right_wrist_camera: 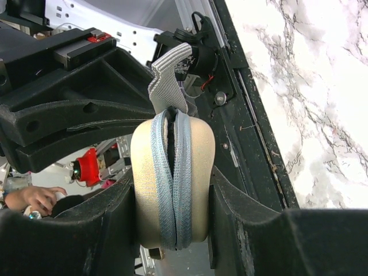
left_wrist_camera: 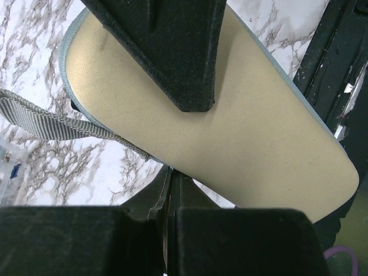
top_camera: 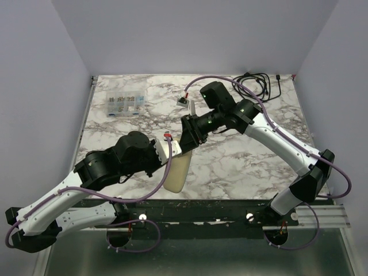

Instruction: Open the umbrella

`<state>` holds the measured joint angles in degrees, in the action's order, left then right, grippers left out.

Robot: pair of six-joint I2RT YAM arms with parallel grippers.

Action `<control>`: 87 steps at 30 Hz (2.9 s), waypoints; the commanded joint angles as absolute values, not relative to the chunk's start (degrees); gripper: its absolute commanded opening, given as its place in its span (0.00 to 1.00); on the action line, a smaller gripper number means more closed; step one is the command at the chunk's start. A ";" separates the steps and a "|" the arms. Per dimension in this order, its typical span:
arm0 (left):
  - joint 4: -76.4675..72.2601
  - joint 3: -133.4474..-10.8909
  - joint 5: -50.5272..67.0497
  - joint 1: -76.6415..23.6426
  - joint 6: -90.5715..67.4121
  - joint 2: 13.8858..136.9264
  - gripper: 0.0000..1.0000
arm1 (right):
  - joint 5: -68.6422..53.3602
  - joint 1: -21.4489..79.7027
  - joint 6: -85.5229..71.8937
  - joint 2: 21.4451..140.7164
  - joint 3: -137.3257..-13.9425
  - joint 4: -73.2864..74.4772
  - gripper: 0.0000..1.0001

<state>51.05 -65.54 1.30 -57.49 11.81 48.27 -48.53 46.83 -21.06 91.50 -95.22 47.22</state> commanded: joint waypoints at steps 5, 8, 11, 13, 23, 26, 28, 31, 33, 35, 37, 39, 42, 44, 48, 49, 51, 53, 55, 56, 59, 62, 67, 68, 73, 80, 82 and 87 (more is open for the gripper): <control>28.79 -67.85 -2.63 -58.18 7.88 49.24 0.04 | -48.46 50.02 -22.56 89.65 -92.86 42.24 0.01; 28.92 -67.51 -5.97 -58.18 6.64 48.89 0.57 | -39.52 50.01 -23.15 87.85 -91.44 42.65 0.01; 29.81 -67.11 -9.75 -58.18 5.05 48.04 0.93 | -34.40 49.96 -24.32 86.10 -88.42 43.04 0.01; 30.97 -66.87 -11.56 -58.18 4.70 47.51 0.99 | -31.38 49.92 -25.70 84.70 -85.97 42.71 0.00; 44.30 -71.70 -17.75 -58.16 -7.76 48.58 0.98 | -18.37 47.90 -32.26 84.82 -80.87 45.93 0.01; 49.50 -74.55 -15.33 -58.10 -12.51 49.69 0.99 | -15.00 47.89 -33.61 87.66 -82.75 48.60 0.01; 52.64 -76.33 -12.33 -58.10 -15.41 50.47 0.98 | -13.01 47.73 -34.19 90.20 -84.57 51.12 0.01; 53.56 -75.41 -9.81 -58.10 -20.83 50.17 0.98 | -11.55 47.58 -34.17 94.29 -87.25 54.61 0.01; 53.03 -73.48 -8.63 -58.03 -27.43 49.27 0.99 | -11.37 47.56 -33.73 96.21 -88.68 55.49 0.01; 52.27 -70.72 -6.64 -58.03 -31.32 48.28 0.98 | -10.83 47.46 -33.50 97.79 -90.15 55.93 0.01; 52.45 -68.14 -6.94 -58.01 -35.27 47.71 0.98 | -10.22 47.27 -33.28 99.52 -91.91 56.37 0.01; 51.94 -65.56 -5.43 -58.01 -37.15 47.01 0.99 | -10.01 46.95 -32.97 101.85 -93.62 57.36 0.01; 50.12 -62.58 -3.00 -58.01 -38.75 45.70 0.98 | -9.45 46.76 -32.16 105.87 -96.73 59.81 0.01; 48.96 -61.01 -2.30 -58.02 -39.34 44.85 0.99 | -8.87 46.68 -31.41 108.24 -98.59 61.20 0.01; 48.60 -59.28 -2.47 -58.01 -39.90 44.34 0.99 | -7.66 46.13 -30.69 110.40 -100.42 62.21 0.48; 48.65 -58.86 -2.51 -58.01 -39.97 44.43 0.98 | -7.25 45.98 -30.72 110.71 -100.94 62.17 0.72; 48.65 -58.16 -2.47 -58.05 -40.16 44.39 0.99 | -6.23 45.59 -30.65 111.53 -102.98 62.68 0.99; 48.22 -57.46 -2.37 -58.01 -40.34 44.37 0.99 | -5.07 45.22 -30.35 112.63 -106.32 64.34 1.00; 48.00 -56.85 -2.37 -58.01 -40.34 44.46 0.99 | -3.89 45.13 -29.86 113.53 -109.30 66.24 1.00; 47.90 -56.63 -2.37 -58.01 -40.34 44.76 0.98 | -3.24 45.11 -29.71 113.68 -110.26 67.12 1.00; 48.14 -56.64 -2.12 -58.01 -39.52 46.57 0.99 | -2.27 45.09 -29.73 112.47 -110.62 68.03 1.00; 48.34 -56.80 -2.12 -58.01 -39.08 48.91 0.98 | -2.73 45.13 -30.55 109.43 -107.14 67.04 1.00; 45.66 -55.57 -1.18 -57.27 -38.42 51.68 0.97 | -8.27 45.09 -33.16 102.02 -96.16 60.24 0.94; 45.38 -55.46 -1.02 -56.78 -38.32 52.32 0.96 | -9.17 45.06 -33.78 100.56 -93.45 58.44 0.93; 46.03 -55.46 -1.77 -53.56 -38.23 56.24 0.87 | -11.86 45.11 -35.31 97.92 -87.17 56.24 0.91; 45.07 -54.35 -2.55 -49.86 -38.70 56.43 0.85 | -14.12 45.09 -35.99 99.56 -88.12 54.49 0.97; 44.95 -53.86 -2.76 -48.80 -39.51 56.18 0.85 | -15.43 45.09 -36.22 101.05 -88.15 54.05 0.98; 44.56 -52.07 -3.33 -45.62 -42.52 54.75 0.85 | -14.77 45.19 -37.43 103.53 -85.84 53.04 0.94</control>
<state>45.80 -53.76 -2.33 -47.86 -39.75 56.73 -13.65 45.19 -36.03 101.06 -87.46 55.00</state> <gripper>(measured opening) 0.854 0.961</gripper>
